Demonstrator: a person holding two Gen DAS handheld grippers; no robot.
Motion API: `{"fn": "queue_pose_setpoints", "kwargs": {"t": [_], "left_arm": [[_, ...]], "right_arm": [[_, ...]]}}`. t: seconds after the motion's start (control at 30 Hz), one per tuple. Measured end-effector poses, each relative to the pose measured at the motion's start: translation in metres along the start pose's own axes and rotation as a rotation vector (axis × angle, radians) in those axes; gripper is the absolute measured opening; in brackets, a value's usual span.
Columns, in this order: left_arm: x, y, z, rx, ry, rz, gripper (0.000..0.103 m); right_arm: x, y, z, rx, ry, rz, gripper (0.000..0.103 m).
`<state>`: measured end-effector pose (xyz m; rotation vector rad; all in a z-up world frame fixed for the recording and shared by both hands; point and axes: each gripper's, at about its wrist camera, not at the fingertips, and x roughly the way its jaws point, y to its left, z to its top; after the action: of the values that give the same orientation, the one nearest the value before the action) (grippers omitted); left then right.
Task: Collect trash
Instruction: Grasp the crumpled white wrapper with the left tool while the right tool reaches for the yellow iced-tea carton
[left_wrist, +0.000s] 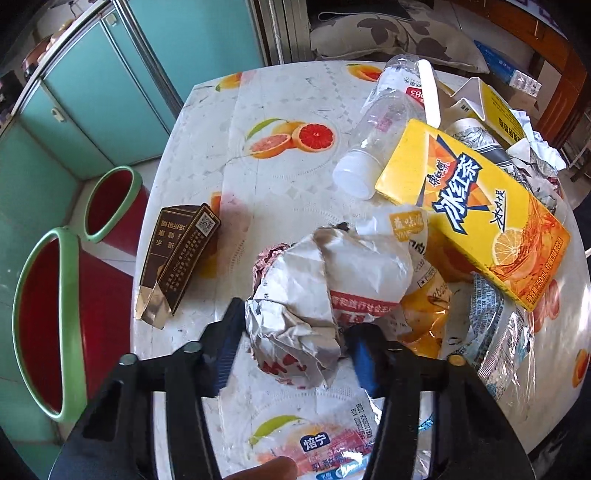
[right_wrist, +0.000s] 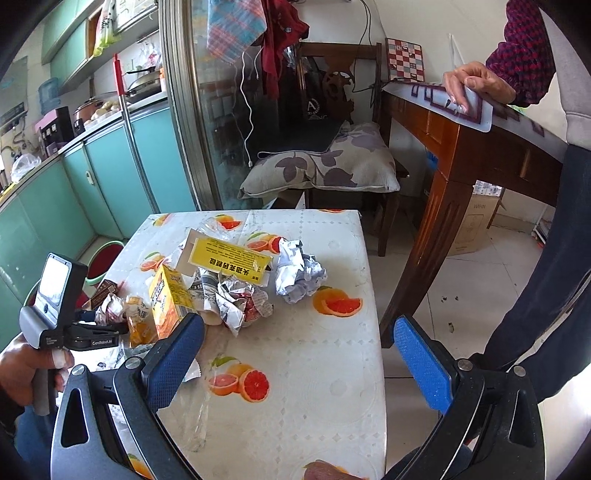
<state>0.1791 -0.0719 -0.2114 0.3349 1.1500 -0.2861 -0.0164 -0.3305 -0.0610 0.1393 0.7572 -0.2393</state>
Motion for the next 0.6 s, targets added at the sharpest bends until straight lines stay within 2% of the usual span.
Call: {"fn": "queue_pose_setpoints", "kwargs": {"t": [0.13, 0.3, 0.37, 0.5, 0.6], "left_arm": [[-0.003, 0.005, -0.001, -0.03, -0.011, -0.039, 0.032], [-0.028, 0.014, -0.007, -0.059, -0.073, -0.025, 0.031], [-0.044, 0.018, -0.011, -0.069, -0.11, -0.008, 0.031], [-0.071, 0.029, -0.017, -0.1, -0.175, -0.011, 0.031], [-0.089, 0.038, -0.023, -0.129, -0.215, -0.022, 0.031]], "right_arm": [[0.004, 0.005, 0.007, -0.017, 0.001, 0.016, 0.103], [0.016, 0.023, 0.02, -0.093, -0.003, 0.057, 0.103], [0.028, 0.036, 0.026, -0.135, 0.018, 0.094, 0.103], [0.057, 0.068, 0.037, -0.209, 0.098, 0.246, 0.103], [0.078, 0.104, 0.036, -0.327, 0.129, 0.294, 0.103]]}}
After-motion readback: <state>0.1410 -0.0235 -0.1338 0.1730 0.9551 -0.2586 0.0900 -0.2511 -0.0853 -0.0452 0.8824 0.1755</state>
